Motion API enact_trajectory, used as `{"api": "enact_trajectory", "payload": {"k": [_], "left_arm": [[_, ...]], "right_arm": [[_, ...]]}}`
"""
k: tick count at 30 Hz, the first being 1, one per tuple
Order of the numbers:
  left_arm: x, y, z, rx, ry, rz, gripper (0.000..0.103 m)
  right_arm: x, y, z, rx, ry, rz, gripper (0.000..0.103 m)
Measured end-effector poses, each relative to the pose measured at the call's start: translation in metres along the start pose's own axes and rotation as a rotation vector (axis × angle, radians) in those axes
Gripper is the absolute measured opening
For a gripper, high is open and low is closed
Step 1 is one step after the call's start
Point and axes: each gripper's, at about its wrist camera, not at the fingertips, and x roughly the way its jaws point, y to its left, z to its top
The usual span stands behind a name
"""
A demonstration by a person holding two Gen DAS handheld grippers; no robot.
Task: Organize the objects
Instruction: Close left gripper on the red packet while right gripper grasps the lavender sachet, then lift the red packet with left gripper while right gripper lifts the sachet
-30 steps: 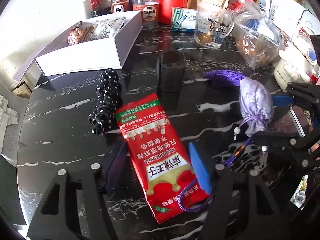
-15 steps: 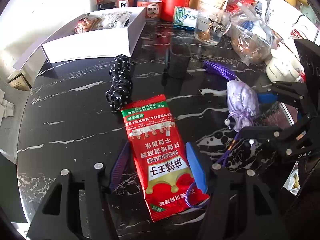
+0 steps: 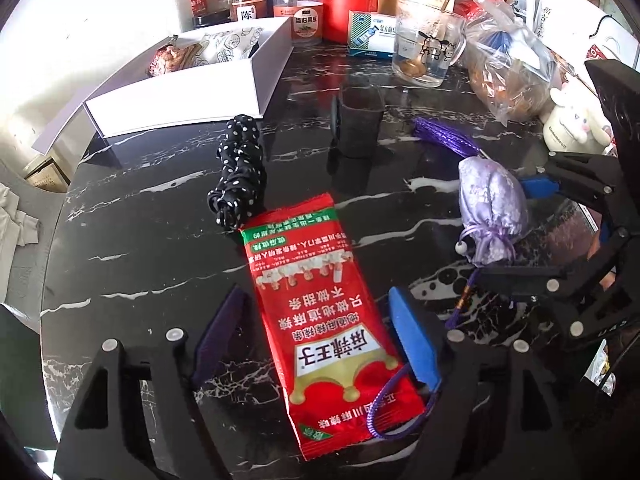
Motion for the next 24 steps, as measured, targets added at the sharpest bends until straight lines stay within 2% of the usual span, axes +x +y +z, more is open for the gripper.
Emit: {"api": "enact_trajectory", "payload": {"k": [4,5,8,15,24], "left_arm": [[-0.002,0.005,0.001,-0.017,-0.005,0.01,0.06],[-0.002,0.006,0.001,-0.022,-0.005,0.01,0.058],[-0.003,0.007,0.002,-0.018,-0.003,0.006,0.056],[-0.006,0.012,0.002,-0.052,-0.003,-0.027,0.053],[-0.017,0.011,0.002,-0.058,-0.02,-0.048,0.052]], "right_arm": [[0.001,-0.001,0.001,0.018,-0.028,0.002,0.076],[0.0,-0.001,0.002,0.023,-0.034,0.004,0.071],[-0.001,-0.002,0.002,0.026,-0.038,0.016,0.068],[-0.011,-0.004,-0.001,0.043,-0.06,0.041,0.065],[-0.043,-0.012,0.0,0.061,-0.127,0.015,0.065]]}}
